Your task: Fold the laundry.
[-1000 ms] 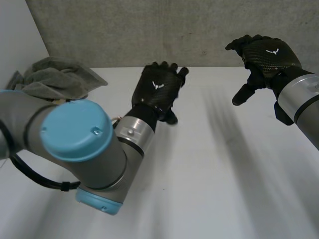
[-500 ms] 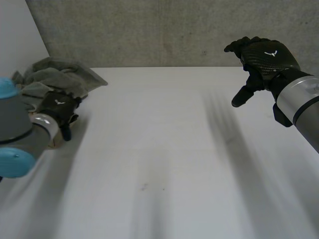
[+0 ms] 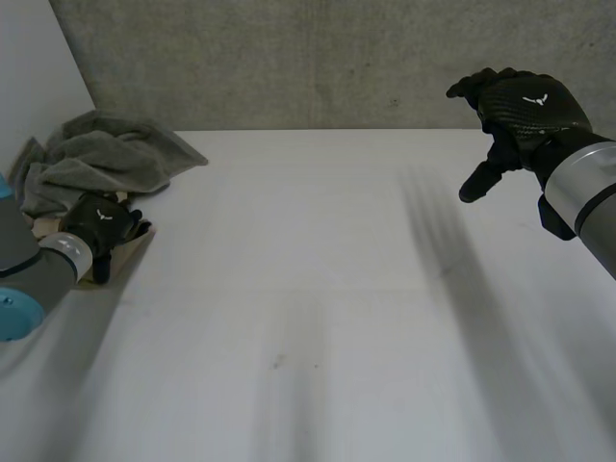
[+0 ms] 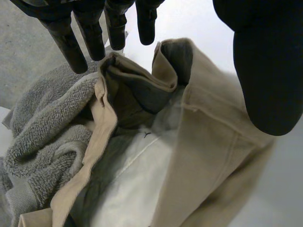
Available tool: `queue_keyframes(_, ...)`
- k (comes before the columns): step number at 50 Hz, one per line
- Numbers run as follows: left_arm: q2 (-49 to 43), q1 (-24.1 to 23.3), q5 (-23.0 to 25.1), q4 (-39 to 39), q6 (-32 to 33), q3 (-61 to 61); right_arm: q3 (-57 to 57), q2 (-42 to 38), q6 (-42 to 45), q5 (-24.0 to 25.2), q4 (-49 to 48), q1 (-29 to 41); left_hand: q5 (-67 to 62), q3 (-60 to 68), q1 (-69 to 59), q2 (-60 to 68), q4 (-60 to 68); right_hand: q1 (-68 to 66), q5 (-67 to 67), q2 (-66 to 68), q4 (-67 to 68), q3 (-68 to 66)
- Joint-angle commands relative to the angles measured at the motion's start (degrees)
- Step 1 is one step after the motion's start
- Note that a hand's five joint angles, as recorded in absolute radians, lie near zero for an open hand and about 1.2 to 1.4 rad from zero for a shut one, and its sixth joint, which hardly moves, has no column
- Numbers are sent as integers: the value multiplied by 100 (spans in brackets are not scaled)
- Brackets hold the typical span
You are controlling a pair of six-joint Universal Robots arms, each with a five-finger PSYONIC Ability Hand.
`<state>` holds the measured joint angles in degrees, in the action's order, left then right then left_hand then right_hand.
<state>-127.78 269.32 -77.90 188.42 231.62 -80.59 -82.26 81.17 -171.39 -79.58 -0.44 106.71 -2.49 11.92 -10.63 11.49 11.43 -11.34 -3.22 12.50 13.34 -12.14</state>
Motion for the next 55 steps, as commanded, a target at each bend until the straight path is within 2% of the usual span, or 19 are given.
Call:
queue_keyframes(1,-361,7,-6,335,595,201,-1,-57,27,-5,0,-10,245,-187,59,-144,-138,134,322,-250,-334,214)
queue_keyframes(5,-520,59,-24,406,859,333,-1,-66,27,-5,0,-10,-6,64,-192,107,113,134,322,-250,-334,214)
queue_keyframes(10,-678,174,-138,467,912,526,-1,-75,27,-5,0,-10,-1703,1761,-1889,1804,1810,134,322,-250,-334,214)
queue_keyframes(14,-906,191,-287,468,920,720,8,-136,27,-5,0,-10,-3284,3342,-3470,3385,3391,134,322,-250,-334,214)
queue_keyframes(18,-1012,191,-463,467,920,887,8,-154,27,-5,0,-10,-6341,6399,-6527,6442,6448,134,322,-250,-334,214)
queue_keyframes(19,-977,174,-550,476,903,896,17,-154,27,-5,0,-10,-6746,6804,-6932,6847,6853,134,322,-250,-334,214)
queue_keyframes(24,-679,-106,-920,818,780,808,17,-154,27,-5,0,-18,-6751,6808,-6937,6851,6857,134,322,-250,-334,214)
queue_keyframes(26,-407,-370,-1008,1003,631,756,25,-145,27,-5,0,-18,-6751,6808,-6937,6851,6857,134,322,-250,-334,214)
queue_keyframes(30,427,-1116,-1105,1311,-263,527,43,-145,27,-5,0,-18,-6751,6808,-6937,6851,6857,134,322,-250,-334,214)
queue_keyframes(32,665,-1345,-1122,1311,-581,500,43,-145,27,-5,0,-27,-6751,6808,-6937,6851,6857,134,322,-250,-334,214)
queue_keyframes(36,1176,-2127,-1193,1180,-1495,422,157,-145,27,-13,9,-53,-6751,6808,-6937,6851,6857,134,322,-250,-334,214)
queue_keyframes(37,1316,-2477,-1184,1049,-1897,369,183,-145,27,-13,9,-88,-6751,6808,-6937,6851,6857,134,322,-250,-334,214)
queue_keyframes(42,1361,-3551,-1105,793,-2989,325,263,-110,9,4,26,-493,-6751,6808,-6937,6851,6857,134,322,-250,-334,214)
queue_keyframes(45,1204,-3842,-1061,810,-3280,333,333,-101,9,4,26,-607,-6751,6808,-6937,6851,6857,134,322,-250,-334,214)
queue_keyframes(47,747,-4079,-1017,828,-3404,403,368,-110,0,-5,44,-607,-6751,6808,-6937,6851,6857,134,322,-250,-334,214)
queue_keyframes(48,589,-4132,-1008,828,-3412,421,377,-110,-8,-13,53,-616,-5537,5595,-5723,5638,5644,134,322,-250,-334,214)
queue_keyframes(49,431,-4202,-1000,828,-3395,456,386,-110,-8,-5,53,-616,-3527,3584,-3713,3628,3633,134,322,-250,-334,214)
queue_keyframes(50,168,-4325,-1043,828,-3360,552,377,-110,-8,-5,53,-616,57,0,-129,44,50,134,322,-250,-334,214)
queue_keyframes(55,7,-4344,-1052,819,-3298,650,377,-110,9,-13,70,-599,249,-192,63,-149,-143,134,322,-250,-334,214)
